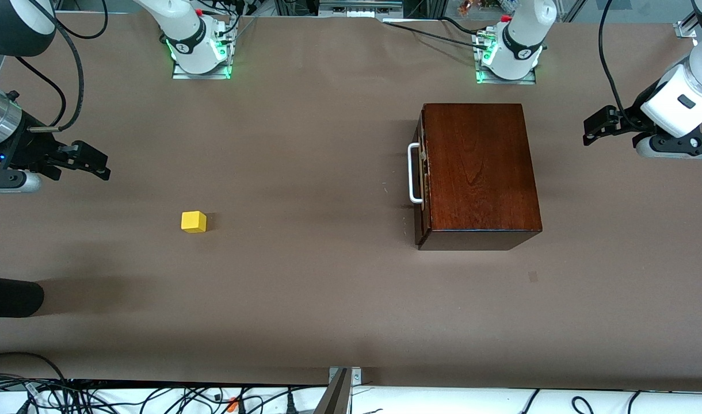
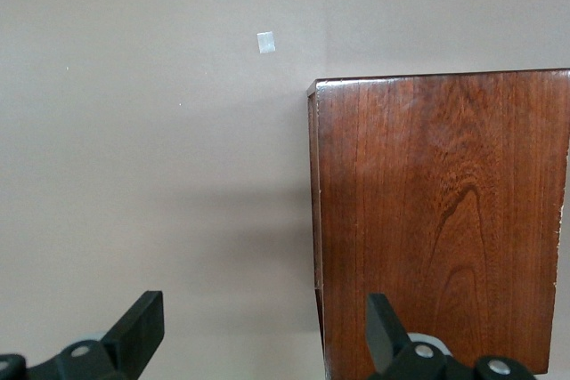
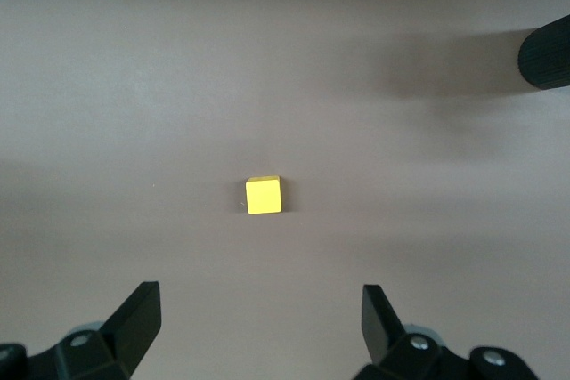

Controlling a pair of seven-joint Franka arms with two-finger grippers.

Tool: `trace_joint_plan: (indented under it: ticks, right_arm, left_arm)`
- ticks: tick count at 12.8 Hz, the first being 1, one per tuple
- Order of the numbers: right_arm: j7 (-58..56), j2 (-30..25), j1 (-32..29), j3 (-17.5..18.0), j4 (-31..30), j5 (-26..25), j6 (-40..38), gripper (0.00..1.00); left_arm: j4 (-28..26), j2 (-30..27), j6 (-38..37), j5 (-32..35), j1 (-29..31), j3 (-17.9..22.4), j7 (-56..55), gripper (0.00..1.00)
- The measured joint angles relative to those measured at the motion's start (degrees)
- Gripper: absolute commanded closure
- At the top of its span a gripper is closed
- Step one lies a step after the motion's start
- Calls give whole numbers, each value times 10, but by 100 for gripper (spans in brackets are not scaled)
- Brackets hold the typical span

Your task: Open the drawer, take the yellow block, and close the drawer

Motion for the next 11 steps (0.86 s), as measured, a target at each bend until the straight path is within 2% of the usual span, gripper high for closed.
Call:
trace_joint_plan:
  ticks: [11]
  right_arm:
    - [0, 0, 0, 0, 0, 0, 0, 0]
  left_arm:
    - [1, 5, 0, 0, 0, -3, 0, 0]
